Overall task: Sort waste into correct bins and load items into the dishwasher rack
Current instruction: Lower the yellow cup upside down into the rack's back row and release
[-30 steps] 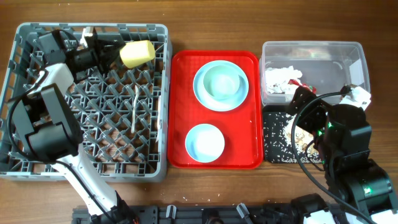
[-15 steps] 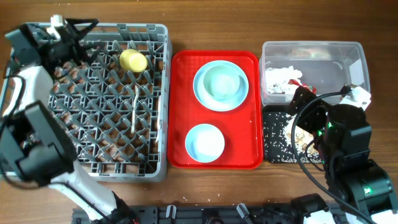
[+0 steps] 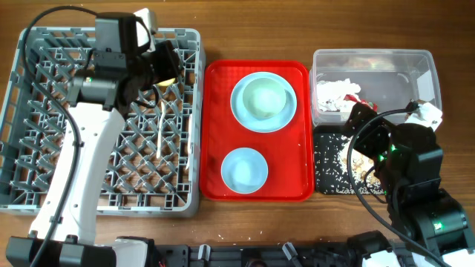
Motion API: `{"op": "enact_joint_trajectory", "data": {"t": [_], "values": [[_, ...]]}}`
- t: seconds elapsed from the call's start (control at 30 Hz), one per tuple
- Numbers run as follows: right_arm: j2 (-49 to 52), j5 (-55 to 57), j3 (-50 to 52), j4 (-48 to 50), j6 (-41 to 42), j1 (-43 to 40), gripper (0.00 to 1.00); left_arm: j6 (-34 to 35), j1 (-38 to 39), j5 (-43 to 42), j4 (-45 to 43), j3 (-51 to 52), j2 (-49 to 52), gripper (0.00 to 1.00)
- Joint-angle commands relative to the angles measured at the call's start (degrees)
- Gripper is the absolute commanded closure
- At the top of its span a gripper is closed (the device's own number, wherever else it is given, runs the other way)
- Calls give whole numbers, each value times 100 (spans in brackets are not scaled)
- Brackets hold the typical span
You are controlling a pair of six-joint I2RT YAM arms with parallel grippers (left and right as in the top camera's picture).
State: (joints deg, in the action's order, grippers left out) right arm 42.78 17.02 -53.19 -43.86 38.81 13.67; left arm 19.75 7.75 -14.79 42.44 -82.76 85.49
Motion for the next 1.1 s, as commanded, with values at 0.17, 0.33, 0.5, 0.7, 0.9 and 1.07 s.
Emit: {"op": "enact_joint_trajectory", "data": {"t": [0.17,0.33,0.5,0.7,0.9,1.07], "values": [[-26,94,-74,9,35,-13,0,-136,31,402,566,26,271,96],[-26,94,-74,9,35,-13,0,-129,31,592,656,26,664,96],[-26,94,-74,9,35,-13,0,-129,26,636,1279,26,1010,96],[-26,94,-74,9,35,-13,0,-129,24,636,1488,26,1010,96],[-26,94,-74,9,33,-13,0,-109,24,671,1414,26,1010,96],[-26,94,-74,9,35,-13,0,85,24,1565,1241,39,1010,96]]}}
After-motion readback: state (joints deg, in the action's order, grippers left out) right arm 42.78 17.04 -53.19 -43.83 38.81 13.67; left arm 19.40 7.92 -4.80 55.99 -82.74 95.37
